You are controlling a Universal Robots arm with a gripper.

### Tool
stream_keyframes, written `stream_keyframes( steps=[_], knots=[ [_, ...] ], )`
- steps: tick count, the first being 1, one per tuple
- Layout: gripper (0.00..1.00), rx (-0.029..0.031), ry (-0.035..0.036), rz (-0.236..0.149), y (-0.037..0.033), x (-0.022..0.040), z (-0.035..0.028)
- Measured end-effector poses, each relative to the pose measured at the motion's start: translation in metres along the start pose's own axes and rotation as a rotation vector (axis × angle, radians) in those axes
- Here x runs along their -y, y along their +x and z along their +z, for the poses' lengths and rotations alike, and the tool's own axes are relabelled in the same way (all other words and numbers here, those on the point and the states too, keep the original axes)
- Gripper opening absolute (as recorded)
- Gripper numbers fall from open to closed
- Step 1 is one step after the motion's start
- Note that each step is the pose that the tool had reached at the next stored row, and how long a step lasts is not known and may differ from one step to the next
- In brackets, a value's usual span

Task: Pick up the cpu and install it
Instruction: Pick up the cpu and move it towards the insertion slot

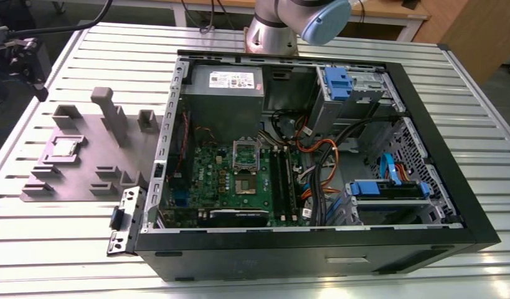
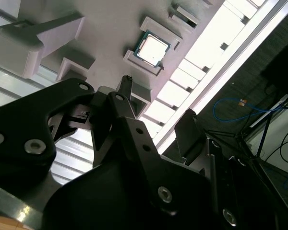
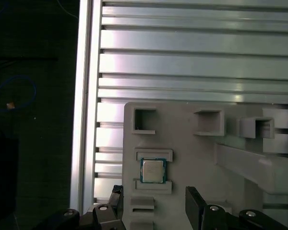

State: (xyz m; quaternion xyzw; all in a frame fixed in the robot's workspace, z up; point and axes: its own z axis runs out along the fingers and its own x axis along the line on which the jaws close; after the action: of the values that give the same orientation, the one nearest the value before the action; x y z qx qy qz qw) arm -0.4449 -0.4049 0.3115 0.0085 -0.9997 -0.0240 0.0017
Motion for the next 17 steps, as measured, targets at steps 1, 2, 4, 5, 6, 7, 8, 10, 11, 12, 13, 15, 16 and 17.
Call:
stream_keyframes(
  steps=[1,2,4,5,6,7,8,10,11,12,13,15,16,17],
  knots=[
    [0.63,-0.0002,0.0001,0.0,0.0,0.0,0.0006],
    [0.63,-0.0006,0.0003,0.0,0.0001,0.0002,0.0015],
    [0.63,-0.0005,0.0002,0.0,0.0,0.0012,0.0049],
    [0.63,-0.0005,0.0003,0.0,0.0,0.0017,0.0066],
    [0.63,-0.0004,0.0002,0.0,0.0,0.0024,0.0084],
    [0.63,-0.0004,0.0002,0.0,0.0001,0.0028,0.0102],
    [0.63,-0.0005,0.0002,0.0,0.0001,0.003,0.0121],
    [0.63,-0.0005,0.0002,0.0,-0.0001,0.0037,0.0156],
    [0.63,-0.0005,0.0002,-0.002,-0.0004,0.004,0.0175],
    [0.63,-0.0007,0.0003,-0.006,-0.0009,0.0042,0.0192],
    [0.63,-0.0011,0.0003,-0.014,-0.0013,0.0042,0.021],
    [0.63,-0.0021,0.0004,-0.035,-0.0015,0.0044,0.0247],
    [0.63,-0.0024,0.0004,-0.041,-0.0015,0.0045,0.0265],
    [0.63,-0.0025,0.0004,-0.042,-0.0015,0.0046,0.0283]
  ],
)
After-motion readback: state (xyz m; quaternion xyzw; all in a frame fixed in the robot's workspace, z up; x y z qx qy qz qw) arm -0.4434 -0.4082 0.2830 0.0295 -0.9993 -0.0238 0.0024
